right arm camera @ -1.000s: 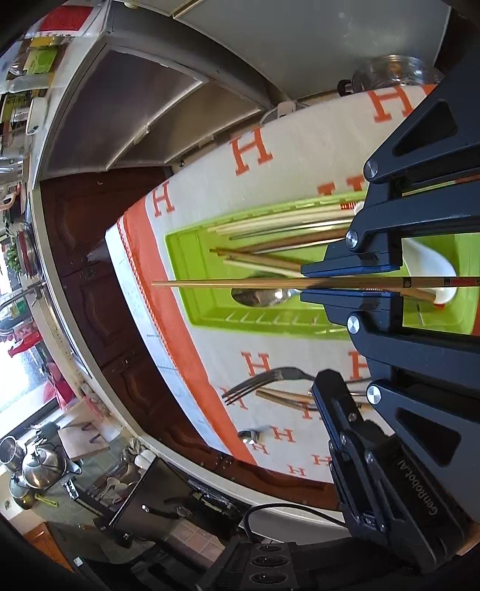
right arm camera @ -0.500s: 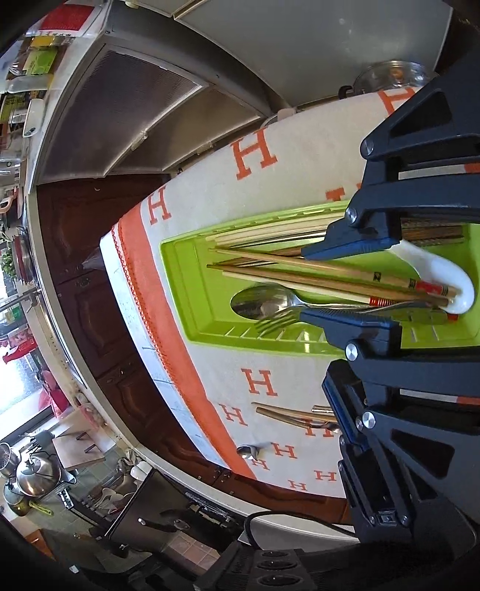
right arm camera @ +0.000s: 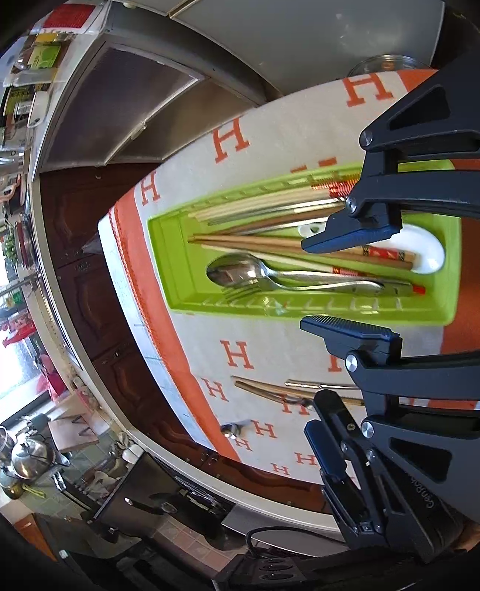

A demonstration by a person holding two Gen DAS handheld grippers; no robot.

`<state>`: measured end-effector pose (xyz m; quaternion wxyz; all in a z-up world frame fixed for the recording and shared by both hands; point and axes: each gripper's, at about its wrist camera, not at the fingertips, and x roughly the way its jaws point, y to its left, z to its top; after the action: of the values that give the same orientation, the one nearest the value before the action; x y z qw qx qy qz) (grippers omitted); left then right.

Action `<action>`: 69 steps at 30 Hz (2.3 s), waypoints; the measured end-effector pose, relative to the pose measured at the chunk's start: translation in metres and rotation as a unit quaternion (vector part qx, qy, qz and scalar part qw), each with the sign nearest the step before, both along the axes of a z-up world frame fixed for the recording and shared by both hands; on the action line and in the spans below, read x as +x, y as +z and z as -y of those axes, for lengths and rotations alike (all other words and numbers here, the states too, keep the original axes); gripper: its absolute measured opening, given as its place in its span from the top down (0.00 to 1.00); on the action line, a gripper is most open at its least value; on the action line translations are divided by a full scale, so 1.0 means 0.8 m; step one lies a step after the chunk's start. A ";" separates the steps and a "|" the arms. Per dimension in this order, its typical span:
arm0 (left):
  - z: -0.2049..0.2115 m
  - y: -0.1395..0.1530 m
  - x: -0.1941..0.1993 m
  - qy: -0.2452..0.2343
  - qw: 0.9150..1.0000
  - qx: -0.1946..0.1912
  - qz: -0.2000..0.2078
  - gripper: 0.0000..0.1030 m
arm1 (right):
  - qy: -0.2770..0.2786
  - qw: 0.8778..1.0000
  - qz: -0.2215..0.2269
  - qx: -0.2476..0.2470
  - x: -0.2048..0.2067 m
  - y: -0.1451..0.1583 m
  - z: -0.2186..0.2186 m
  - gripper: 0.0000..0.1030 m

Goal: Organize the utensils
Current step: 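Lower the fork and chopstick into the tray and open both tools, then move the right tool toward the lone metal spoon on the cloth, then grasp the metal spoon by its handle with the right tool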

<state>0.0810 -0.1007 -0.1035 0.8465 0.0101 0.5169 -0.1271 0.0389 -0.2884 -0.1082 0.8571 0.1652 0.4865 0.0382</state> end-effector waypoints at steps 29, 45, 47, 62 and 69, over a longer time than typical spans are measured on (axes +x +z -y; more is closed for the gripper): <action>-0.265 0.062 -0.002 0.197 0.976 0.007 0.095 0.63 | 0.192 0.980 -0.036 -0.040 0.130 0.076 -0.256 0.65; -0.356 0.039 0.123 0.245 0.964 0.059 0.087 0.63 | 0.221 0.971 -0.089 -0.014 0.313 0.053 -0.365 0.65; -0.366 0.019 0.135 0.248 0.965 0.047 0.074 0.63 | 0.221 0.969 -0.110 -0.014 0.331 0.028 -0.374 0.65; -0.400 -0.091 0.170 0.273 0.962 0.009 -0.004 0.63 | 0.221 0.959 -0.176 0.024 0.385 -0.105 -0.402 0.81; -0.376 -0.095 0.174 0.254 0.967 0.013 -0.007 0.63 | 0.218 0.956 -0.179 0.074 0.382 -0.116 -0.398 0.95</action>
<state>0.2201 0.1998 -0.1798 0.8470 -0.1111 0.5104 0.0988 0.3442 0.0301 -0.2009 0.7118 0.1228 0.6523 0.2297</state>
